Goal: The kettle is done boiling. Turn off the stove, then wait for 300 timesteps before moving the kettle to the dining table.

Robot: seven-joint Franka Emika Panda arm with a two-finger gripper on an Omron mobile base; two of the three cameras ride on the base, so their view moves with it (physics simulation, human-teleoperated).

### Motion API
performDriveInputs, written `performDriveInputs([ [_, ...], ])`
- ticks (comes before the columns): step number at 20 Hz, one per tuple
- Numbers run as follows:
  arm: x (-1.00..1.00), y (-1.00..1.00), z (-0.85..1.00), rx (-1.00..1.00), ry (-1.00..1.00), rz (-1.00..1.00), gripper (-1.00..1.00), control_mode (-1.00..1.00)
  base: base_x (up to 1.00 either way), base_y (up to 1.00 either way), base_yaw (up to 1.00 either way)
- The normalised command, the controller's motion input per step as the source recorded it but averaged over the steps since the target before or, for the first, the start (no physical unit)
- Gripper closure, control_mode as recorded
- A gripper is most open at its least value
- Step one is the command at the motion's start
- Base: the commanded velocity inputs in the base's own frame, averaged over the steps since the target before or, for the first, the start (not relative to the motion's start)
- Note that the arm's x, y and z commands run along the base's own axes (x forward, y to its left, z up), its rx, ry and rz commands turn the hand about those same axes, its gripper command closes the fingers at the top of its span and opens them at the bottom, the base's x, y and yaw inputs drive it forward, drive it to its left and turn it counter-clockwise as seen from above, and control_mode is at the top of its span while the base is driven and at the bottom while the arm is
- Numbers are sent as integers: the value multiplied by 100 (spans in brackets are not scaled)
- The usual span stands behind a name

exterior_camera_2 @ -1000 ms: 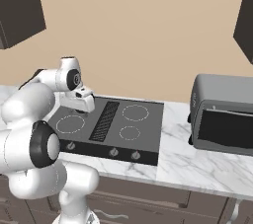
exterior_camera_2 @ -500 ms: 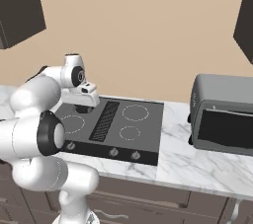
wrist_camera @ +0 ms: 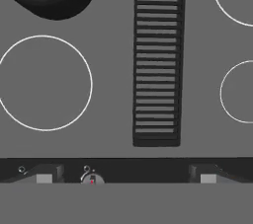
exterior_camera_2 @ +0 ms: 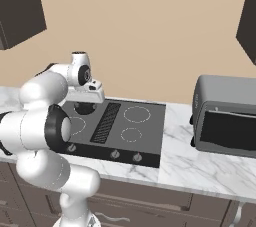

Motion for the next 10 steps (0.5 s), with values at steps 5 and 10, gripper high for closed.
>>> performDriveInputs([
  [5, 0, -10, 0, 13, -6, 11, -100, -100, 0, 0, 0],
  [10, 1, 0, 0, 12, -3, 5, -100, -100, 0, 0, 0],
])
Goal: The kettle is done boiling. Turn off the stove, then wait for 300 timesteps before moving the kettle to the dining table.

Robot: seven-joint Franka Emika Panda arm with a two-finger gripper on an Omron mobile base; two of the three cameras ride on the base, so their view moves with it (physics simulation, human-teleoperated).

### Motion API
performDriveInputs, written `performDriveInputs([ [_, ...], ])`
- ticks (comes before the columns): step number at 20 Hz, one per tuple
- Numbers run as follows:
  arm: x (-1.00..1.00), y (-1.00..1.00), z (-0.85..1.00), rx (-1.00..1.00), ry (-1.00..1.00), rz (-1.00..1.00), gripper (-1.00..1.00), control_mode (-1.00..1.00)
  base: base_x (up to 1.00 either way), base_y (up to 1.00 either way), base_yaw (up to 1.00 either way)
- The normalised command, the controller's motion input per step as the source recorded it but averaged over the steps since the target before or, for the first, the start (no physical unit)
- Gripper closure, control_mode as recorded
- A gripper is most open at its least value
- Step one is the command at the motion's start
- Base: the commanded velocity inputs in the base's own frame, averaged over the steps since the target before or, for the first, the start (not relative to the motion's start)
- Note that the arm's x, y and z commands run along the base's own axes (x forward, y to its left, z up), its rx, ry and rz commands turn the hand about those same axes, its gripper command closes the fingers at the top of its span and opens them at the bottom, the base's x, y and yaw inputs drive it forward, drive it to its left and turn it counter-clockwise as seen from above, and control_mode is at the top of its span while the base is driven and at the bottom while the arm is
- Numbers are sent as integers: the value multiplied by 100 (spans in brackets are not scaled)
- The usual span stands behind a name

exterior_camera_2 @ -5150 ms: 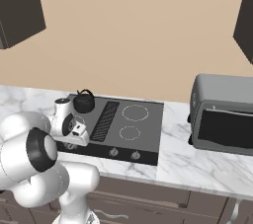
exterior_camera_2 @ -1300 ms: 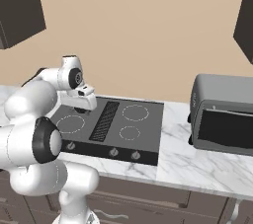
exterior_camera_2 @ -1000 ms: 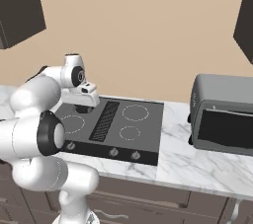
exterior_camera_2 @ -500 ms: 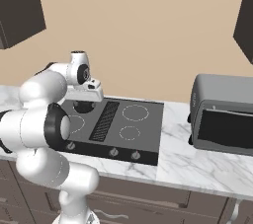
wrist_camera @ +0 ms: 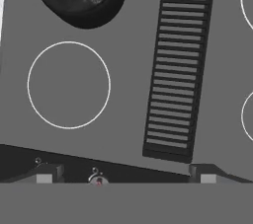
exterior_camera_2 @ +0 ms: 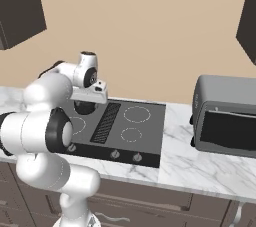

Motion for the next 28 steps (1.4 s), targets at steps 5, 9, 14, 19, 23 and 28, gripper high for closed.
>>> performDriveInputs([
  [5, 16, 3, 0, 12, -8, 1, -100, -100, 0, 0, 0],
  [9, 12, 10, 1, 10, -11, 0, -100, -100, 0, 0, 0],
  [14, 8, 20, 0, 10, -10, 0, -100, -100, 0, 0, 0],
  [19, 11, 11, 0, 9, -6, 0, -100, -100, 0, 0, 0],
  [23, 19, 4, 0, 7, -1, 0, -100, -100, 0, 0, 0],
  [28, 36, 0, -2, 1, 0, -1, -100, -100, 0, 0, 0],
])
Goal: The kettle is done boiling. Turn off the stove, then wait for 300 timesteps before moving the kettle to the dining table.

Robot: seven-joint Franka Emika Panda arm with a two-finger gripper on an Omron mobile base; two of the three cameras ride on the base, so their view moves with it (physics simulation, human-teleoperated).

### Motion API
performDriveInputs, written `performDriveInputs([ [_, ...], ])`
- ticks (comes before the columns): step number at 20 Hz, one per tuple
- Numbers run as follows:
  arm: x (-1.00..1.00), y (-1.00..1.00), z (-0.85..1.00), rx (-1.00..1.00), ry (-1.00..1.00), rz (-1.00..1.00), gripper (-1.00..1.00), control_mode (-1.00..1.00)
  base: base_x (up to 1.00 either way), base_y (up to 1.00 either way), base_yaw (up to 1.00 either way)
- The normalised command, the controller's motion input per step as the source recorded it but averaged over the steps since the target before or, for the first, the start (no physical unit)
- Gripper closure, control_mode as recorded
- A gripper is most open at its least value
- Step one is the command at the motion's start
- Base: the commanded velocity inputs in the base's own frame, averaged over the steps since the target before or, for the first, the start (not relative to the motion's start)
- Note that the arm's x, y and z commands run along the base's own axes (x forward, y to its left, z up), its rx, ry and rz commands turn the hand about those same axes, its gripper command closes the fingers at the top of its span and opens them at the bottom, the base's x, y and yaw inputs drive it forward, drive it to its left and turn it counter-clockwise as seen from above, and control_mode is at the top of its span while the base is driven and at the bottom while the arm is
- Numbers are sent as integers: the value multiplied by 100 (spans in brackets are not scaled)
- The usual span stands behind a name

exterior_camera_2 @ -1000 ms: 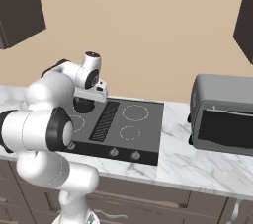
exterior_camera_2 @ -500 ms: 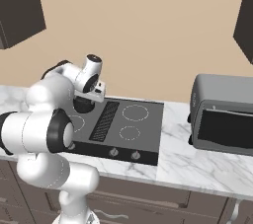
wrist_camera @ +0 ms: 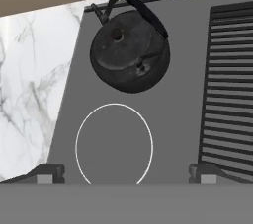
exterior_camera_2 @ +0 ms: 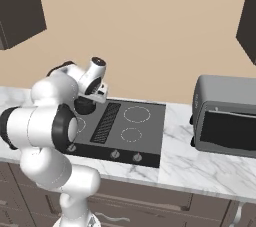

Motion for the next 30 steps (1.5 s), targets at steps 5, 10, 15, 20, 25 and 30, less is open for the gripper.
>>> performDriveInputs([
  [5, 31, 0, -5, 3, 0, 0, -100, -100, 0, 0, 0],
  [10, 24, 0, -16, 3, 0, 0, -100, -100, 0, 0, 0],
  [15, 22, 2, -24, 0, 0, 0, -100, -100, 0, 0, 0],
  [20, 20, 7, -11, 0, -1, 0, -100, -100, 0, 0, 0],
  [25, 21, 4, -6, 0, -3, 1, -100, -100, 0, 0, 0],
  [30, 24, 1, -10, 0, -2, 3, -100, -100, 0, 0, 0],
])
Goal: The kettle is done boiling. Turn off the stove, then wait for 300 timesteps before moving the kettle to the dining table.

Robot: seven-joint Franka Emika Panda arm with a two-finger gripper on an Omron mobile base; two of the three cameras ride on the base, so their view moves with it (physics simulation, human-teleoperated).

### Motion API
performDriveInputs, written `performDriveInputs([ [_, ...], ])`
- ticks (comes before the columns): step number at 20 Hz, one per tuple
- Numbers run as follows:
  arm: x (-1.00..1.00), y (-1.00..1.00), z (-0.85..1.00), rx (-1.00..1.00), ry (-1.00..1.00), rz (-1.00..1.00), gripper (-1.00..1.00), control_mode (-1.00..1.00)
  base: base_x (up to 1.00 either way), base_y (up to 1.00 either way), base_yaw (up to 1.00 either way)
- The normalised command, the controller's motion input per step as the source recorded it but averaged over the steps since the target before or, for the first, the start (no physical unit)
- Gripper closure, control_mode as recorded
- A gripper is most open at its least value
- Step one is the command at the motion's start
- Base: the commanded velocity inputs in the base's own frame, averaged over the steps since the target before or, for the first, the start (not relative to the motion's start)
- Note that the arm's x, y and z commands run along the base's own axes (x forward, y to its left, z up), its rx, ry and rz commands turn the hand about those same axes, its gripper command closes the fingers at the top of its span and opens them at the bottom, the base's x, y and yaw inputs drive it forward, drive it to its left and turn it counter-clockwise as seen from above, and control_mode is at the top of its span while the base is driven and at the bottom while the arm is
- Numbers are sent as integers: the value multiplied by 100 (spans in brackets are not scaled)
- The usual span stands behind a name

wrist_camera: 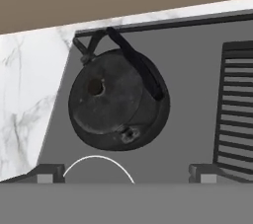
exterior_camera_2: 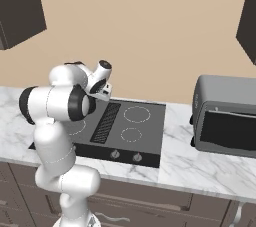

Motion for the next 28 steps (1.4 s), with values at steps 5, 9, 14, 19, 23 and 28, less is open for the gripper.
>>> performDriveInputs([
  [5, 25, 1, -11, 0, -1, 4, -100, -100, 0, 0, 0],
  [9, 23, 0, -10, 2, 0, 4, -100, -100, 0, 0, 0],
  [14, 24, 1, -14, 1, 0, 4, -100, -100, 0, 0, 0],
  [19, 23, 2, -17, 0, 0, 3, -100, -100, 0, 0, 0],
  [23, 11, 9, -13, 0, 0, 2, -100, -100, 0, 0, 0],
  [28, 6, 19, -3, 0, 2, 1, -100, -100, 0, 0, 0],
])
